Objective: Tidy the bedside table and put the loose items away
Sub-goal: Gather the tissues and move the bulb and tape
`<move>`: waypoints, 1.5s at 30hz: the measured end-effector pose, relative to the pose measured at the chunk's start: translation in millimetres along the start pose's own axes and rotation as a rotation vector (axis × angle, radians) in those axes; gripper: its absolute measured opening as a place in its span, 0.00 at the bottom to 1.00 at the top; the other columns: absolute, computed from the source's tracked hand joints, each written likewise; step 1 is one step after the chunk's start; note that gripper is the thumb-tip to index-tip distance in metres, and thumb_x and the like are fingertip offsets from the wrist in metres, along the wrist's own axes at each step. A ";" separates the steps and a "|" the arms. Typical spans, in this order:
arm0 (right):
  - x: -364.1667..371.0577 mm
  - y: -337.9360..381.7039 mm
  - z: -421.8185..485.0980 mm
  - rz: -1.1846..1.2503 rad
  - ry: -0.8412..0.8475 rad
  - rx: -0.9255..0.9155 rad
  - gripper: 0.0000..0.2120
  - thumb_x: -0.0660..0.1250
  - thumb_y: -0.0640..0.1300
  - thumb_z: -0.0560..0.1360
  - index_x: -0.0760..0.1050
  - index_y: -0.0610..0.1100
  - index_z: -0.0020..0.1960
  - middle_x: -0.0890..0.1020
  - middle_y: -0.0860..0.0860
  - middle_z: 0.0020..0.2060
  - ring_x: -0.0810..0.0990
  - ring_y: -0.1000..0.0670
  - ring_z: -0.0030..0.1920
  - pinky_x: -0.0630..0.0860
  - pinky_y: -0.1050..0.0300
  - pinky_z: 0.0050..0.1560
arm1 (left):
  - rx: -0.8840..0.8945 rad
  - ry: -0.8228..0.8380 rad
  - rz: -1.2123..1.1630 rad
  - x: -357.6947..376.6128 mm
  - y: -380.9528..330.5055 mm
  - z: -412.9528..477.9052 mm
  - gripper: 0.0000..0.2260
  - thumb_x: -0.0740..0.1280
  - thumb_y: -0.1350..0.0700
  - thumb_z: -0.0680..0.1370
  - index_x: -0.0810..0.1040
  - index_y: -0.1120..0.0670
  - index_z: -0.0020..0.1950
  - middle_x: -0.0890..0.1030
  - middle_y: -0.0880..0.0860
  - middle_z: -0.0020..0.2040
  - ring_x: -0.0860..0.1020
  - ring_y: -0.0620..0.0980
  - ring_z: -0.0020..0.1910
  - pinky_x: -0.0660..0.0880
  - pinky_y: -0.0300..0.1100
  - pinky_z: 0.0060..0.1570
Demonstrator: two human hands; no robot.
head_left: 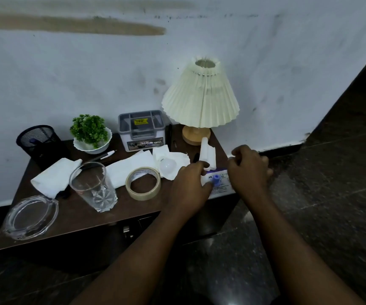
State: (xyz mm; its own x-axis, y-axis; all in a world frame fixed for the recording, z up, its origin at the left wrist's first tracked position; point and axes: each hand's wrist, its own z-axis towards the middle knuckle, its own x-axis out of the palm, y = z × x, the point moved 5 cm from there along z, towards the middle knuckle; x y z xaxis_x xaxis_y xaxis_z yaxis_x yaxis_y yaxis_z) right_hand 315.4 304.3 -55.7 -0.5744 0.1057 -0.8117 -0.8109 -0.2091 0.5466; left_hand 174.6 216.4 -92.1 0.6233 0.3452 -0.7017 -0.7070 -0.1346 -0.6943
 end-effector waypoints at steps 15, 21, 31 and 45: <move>52.0 96.5 -23.5 -0.001 0.226 -0.392 0.23 0.61 0.33 0.75 0.76 0.54 0.62 0.80 0.53 0.60 0.71 0.41 0.62 0.68 0.40 0.62 | -0.146 -0.149 0.137 -104.9 74.5 -30.1 0.22 0.71 0.56 0.76 0.75 0.57 0.70 0.78 0.57 0.65 0.74 0.57 0.66 0.70 0.51 0.66; 84.6 105.3 -35.1 -0.082 0.332 -0.399 0.23 0.65 0.41 0.78 0.69 0.56 0.71 0.76 0.53 0.67 0.68 0.43 0.67 0.62 0.44 0.59 | -0.034 -0.037 0.266 -100.2 76.2 -45.3 0.21 0.71 0.58 0.73 0.76 0.56 0.66 0.78 0.56 0.62 0.74 0.58 0.63 0.67 0.48 0.62; 116.1 108.7 -44.0 -0.297 0.518 -0.378 0.29 0.61 0.52 0.77 0.58 0.61 0.77 0.66 0.49 0.77 0.59 0.37 0.75 0.57 0.33 0.69 | 0.052 0.026 0.299 -105.5 77.1 -55.9 0.14 0.67 0.60 0.73 0.79 0.54 0.58 0.80 0.56 0.59 0.75 0.59 0.57 0.70 0.47 0.58; 67.1 116.6 -32.4 1.061 0.402 0.226 0.11 0.58 0.51 0.78 0.78 0.52 0.53 0.87 0.46 0.47 0.79 0.54 0.38 0.69 0.55 0.38 | 0.117 0.065 0.293 -113.5 68.5 -60.4 0.16 0.65 0.65 0.67 0.62 0.46 0.39 0.79 0.53 0.41 0.75 0.59 0.44 0.58 0.42 0.41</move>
State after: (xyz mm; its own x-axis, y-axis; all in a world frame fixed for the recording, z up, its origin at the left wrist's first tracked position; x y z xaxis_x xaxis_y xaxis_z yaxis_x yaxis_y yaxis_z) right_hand 186.0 255.6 -53.1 -0.9342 -0.3444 0.0927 0.0329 0.1755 0.9839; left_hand 75.6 111.9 -69.7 0.4050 0.2466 -0.8804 -0.8908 -0.1104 -0.4407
